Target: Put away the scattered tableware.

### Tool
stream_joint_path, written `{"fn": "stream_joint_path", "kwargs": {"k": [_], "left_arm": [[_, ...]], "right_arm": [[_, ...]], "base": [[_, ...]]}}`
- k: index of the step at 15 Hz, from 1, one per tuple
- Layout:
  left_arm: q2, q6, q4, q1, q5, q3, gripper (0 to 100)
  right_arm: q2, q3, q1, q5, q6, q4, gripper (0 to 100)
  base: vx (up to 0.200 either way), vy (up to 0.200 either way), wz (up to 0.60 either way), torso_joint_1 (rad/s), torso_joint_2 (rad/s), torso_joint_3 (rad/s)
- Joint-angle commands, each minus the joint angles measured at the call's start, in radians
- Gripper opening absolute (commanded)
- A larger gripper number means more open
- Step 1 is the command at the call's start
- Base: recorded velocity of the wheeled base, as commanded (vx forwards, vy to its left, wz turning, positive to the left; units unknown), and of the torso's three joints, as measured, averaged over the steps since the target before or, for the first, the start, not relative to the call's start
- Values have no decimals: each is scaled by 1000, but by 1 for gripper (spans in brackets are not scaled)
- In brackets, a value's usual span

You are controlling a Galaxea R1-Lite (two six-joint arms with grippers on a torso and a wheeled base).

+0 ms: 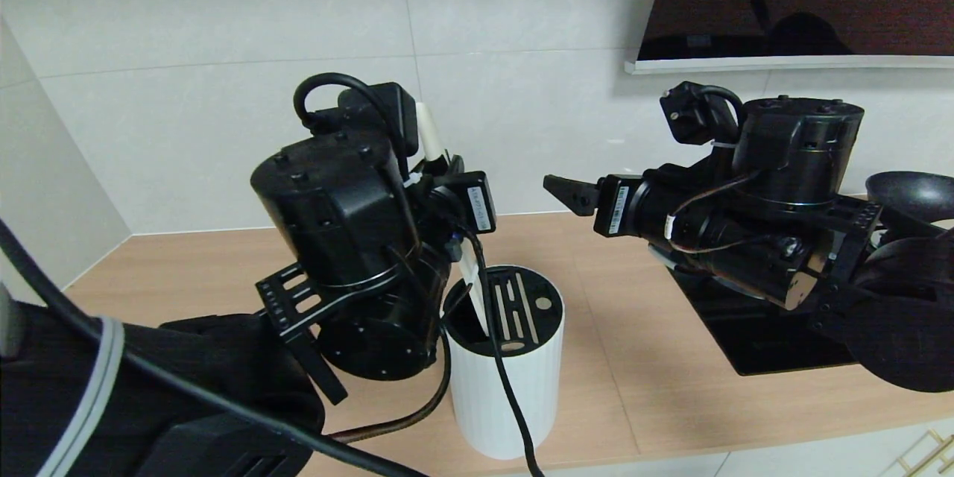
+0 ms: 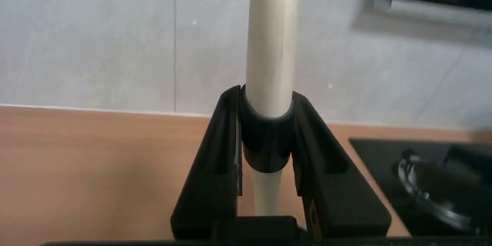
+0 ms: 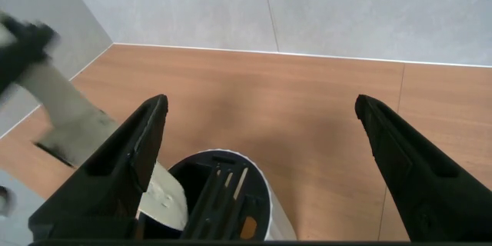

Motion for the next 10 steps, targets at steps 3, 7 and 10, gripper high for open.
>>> {"fn": "stream_joint_path", "kwargs": {"k": [3, 7, 10], "left_arm": [[26, -1, 0, -33, -18, 45, 0], [52, -4, -1, -33, -21, 59, 0], [65, -5, -3, -33, -20, 74, 0]], "right_arm": [[3, 2, 0, 0, -1, -1, 100], [3, 2, 0, 0, -1, -1, 100], [3, 4, 0, 0, -1, 0, 100]], "base": [[0, 0, 0, 0, 0, 0], [0, 0, 0, 0, 0, 0], [0, 0, 0, 0, 0, 0]]}}
